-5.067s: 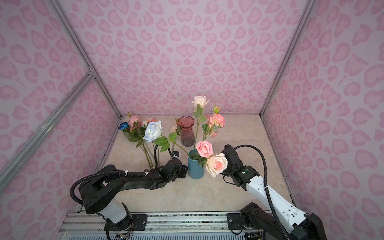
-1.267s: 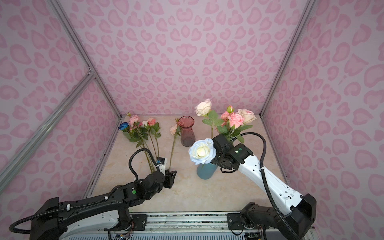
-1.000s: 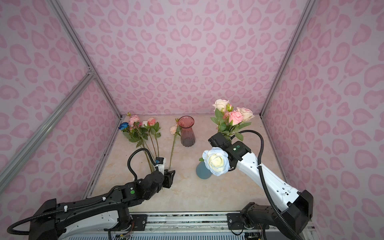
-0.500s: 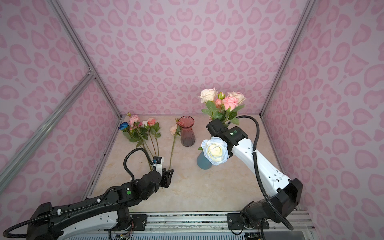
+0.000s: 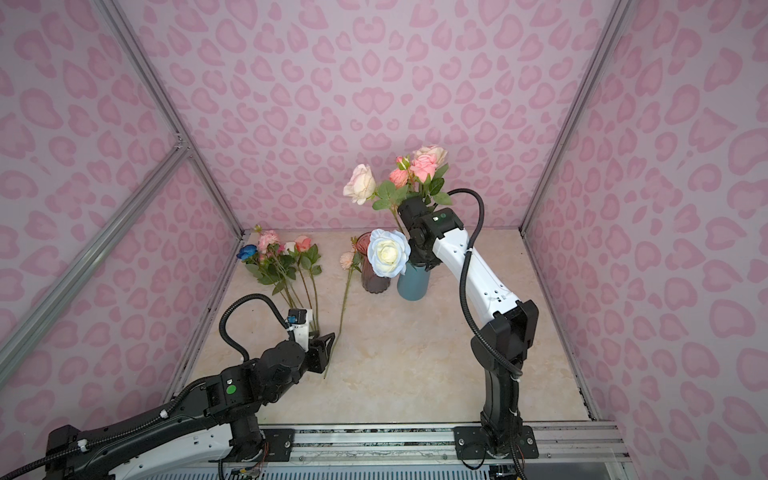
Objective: Arrange the flowers into the vase
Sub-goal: 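Lower the white rose stem into the teal vase with the right gripper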
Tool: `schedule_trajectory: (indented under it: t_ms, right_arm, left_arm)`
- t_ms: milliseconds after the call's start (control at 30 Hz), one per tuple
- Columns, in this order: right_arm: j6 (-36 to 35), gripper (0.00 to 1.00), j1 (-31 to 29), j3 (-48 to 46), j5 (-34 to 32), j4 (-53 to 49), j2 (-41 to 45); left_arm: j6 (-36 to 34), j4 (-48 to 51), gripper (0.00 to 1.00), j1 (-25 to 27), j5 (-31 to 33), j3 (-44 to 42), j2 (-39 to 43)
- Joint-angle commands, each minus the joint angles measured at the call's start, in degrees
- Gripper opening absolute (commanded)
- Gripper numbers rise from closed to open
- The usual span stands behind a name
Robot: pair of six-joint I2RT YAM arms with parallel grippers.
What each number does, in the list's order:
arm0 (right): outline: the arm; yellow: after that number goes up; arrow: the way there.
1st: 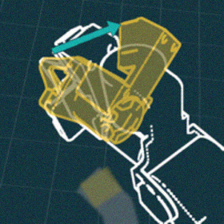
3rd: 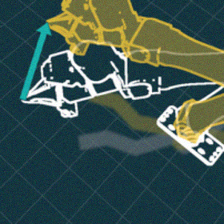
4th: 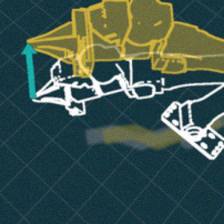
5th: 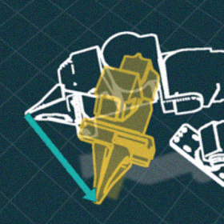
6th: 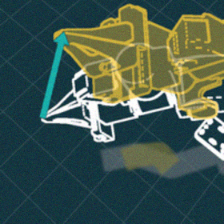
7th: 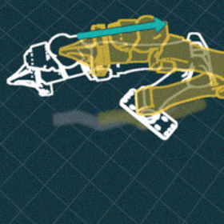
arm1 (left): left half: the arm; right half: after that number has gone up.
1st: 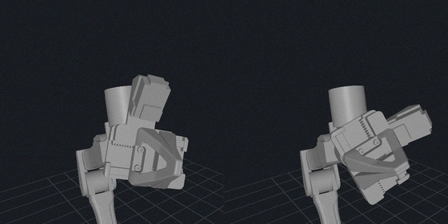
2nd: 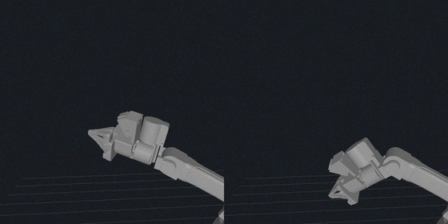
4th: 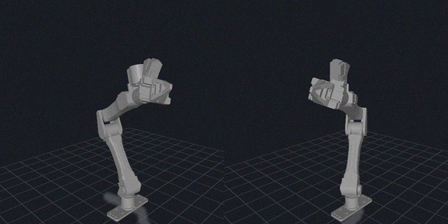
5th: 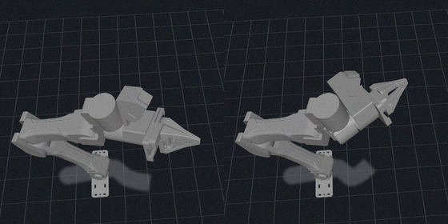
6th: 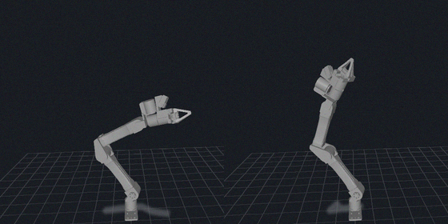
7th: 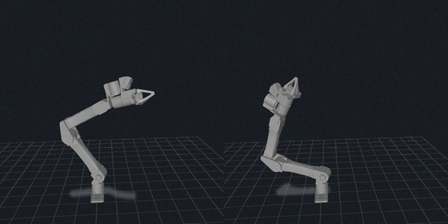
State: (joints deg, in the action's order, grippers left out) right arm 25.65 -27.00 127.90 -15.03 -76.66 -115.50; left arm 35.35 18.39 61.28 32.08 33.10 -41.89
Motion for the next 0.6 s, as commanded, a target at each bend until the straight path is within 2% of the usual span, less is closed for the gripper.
schedule_trajectory:
  t_ms: [0, 133, 333, 567]
  right_arm:
    - [-3.85, 0.00, 0.96, 8.95, -4.02, -4.61, -5.95]
    - [-5.24, 0.00, 3.61, 17.34, -1.12, -8.98, -11.75]
    - [-6.52, 0.00, 5.99, 16.64, 3.09, -8.66, -13.33]
    - [-7.66, 0.03, 6.09, 16.77, 3.81, -7.82, -14.53]
  left_arm:
    - [-0.98, 4.22, 0.49, -0.33, 2.37, 1.12, 1.79]
    - [-1.43, 5.52, 0.49, -0.82, 2.38, 1.55, 3.12]
    - [-1.60, 6.51, 0.49, -1.89, 1.62, 1.85, 3.65]
    - [-3.00, 6.80, 0.49, -3.43, 0.14, 3.28, 2.83]
